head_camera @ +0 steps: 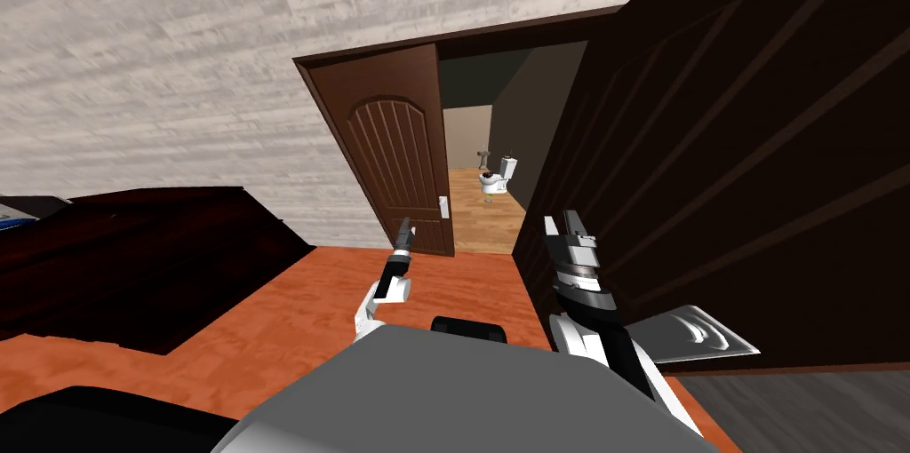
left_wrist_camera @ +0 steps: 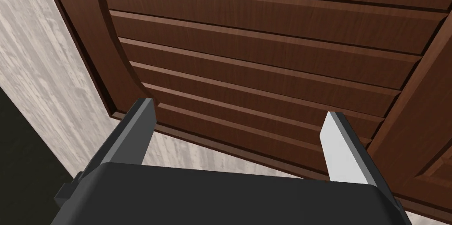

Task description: Pull the door open

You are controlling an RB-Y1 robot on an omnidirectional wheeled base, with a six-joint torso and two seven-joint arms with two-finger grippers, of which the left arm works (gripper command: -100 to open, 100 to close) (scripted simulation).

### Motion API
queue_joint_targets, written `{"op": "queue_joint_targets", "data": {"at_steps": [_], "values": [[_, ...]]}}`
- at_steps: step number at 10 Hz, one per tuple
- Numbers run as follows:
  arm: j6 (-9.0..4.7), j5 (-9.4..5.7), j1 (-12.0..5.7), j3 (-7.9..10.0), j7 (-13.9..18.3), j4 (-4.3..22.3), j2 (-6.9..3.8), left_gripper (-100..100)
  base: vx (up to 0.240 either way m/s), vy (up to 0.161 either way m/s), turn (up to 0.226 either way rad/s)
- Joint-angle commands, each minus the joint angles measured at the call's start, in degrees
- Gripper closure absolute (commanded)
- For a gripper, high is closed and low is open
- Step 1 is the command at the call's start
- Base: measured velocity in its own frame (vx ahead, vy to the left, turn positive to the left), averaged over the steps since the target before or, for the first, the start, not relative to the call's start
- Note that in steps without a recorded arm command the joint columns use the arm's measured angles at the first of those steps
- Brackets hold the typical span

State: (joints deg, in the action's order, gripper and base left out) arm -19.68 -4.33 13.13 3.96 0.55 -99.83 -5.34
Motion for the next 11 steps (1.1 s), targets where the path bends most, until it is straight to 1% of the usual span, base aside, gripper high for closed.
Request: {"op": "queue_joint_targets", "data": {"at_steps": [1,2,3,5,7,8,11], "values": [[0.49,0.04,-0.90,0.02,0.2,2.7,-0.18,-100,0.166,-0.018,-0.071],[0.66,0.06,-1.36,0.04,0.3,3.7,-0.22,-100,0.161,-0.024,-0.050],[0.98,0.11,-2.25,0.08,0.4,5.8,-0.26,-100,0.159,-0.026,-0.063],[1.31,0.16,-3.13,0.12,0.5,7.9,-0.30,-100,0.140,-0.009,-0.047],[1.61,0.20,-3.95,0.16,0.6,9.8,-0.30,-100,0.087,0.010,-0.033],[1.90,0.24,-4.75,0.20,0.6,11.7,-0.29,-100,0.142,-0.012,-0.061],[2.31,0.30,-5.85,0.25,0.8,14.2,-0.24,-100,0.122,-0.014,-0.035]]}}
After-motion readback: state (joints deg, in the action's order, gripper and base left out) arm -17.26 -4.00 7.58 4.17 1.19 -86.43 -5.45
